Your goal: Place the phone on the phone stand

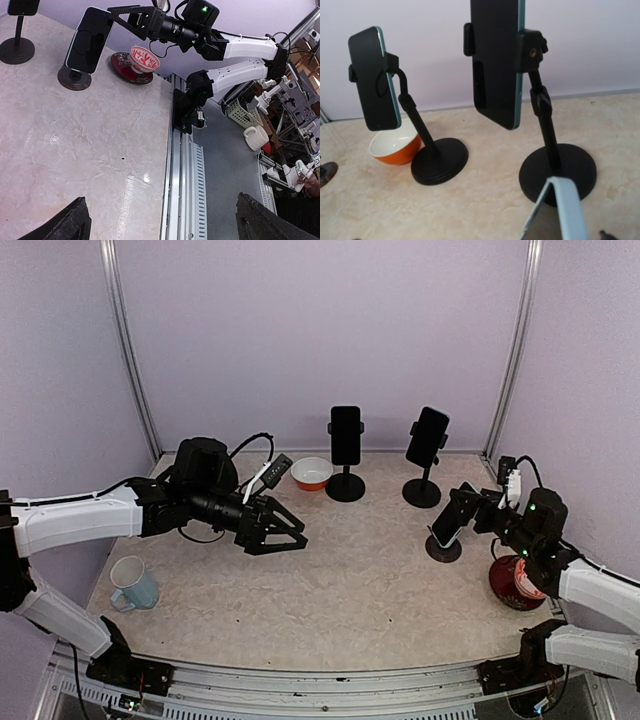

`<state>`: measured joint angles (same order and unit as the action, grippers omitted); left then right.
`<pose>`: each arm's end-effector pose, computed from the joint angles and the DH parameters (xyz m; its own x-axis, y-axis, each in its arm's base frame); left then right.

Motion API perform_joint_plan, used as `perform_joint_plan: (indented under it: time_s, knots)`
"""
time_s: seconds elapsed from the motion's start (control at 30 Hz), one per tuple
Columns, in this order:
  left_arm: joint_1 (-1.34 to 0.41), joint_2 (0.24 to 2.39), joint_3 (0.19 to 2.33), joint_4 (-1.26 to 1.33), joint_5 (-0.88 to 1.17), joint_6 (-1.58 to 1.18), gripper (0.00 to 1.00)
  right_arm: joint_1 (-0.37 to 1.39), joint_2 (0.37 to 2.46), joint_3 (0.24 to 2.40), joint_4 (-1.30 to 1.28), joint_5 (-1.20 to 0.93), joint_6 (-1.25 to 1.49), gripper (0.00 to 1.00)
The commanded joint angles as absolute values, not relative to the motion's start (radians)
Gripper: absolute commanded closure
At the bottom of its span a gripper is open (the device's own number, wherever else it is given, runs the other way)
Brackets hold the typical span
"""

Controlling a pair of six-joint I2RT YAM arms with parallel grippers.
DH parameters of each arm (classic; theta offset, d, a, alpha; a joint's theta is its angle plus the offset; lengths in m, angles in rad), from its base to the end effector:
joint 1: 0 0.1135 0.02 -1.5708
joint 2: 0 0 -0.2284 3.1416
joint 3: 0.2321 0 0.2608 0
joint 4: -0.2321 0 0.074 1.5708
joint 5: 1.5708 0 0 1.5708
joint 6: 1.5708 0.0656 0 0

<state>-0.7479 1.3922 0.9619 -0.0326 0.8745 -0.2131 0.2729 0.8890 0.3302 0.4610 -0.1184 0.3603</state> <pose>0.2143 -0.2674 0.2351 -0.5186 0.2961 -0.8021 0.8490 0.0675 -0.5241 0.2498 0.0780 0.1936 -0.2223 0.3013 -0.9273 -0.3232 0.8745 0.3617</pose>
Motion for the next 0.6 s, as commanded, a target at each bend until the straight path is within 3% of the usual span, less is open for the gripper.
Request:
perform_joint_plan:
  time_s: [0.0,0.23,0.57]
  knots:
    - [-0.750,1.358,0.940,-0.006,0.869,-0.214,0.01,0.279,0.824,0.398,0.280,-0.114,0.381,0.00]
    - [-0.753,1.345,0.930,-0.002,0.863,-0.219,0.01,0.279,0.837,0.624,-0.023,-0.069,0.432,0.00]
    - [-0.773,1.286,0.839,0.079,0.846,-0.258,0.01,0.270,0.717,0.587,0.012,-0.071,0.636,0.00]
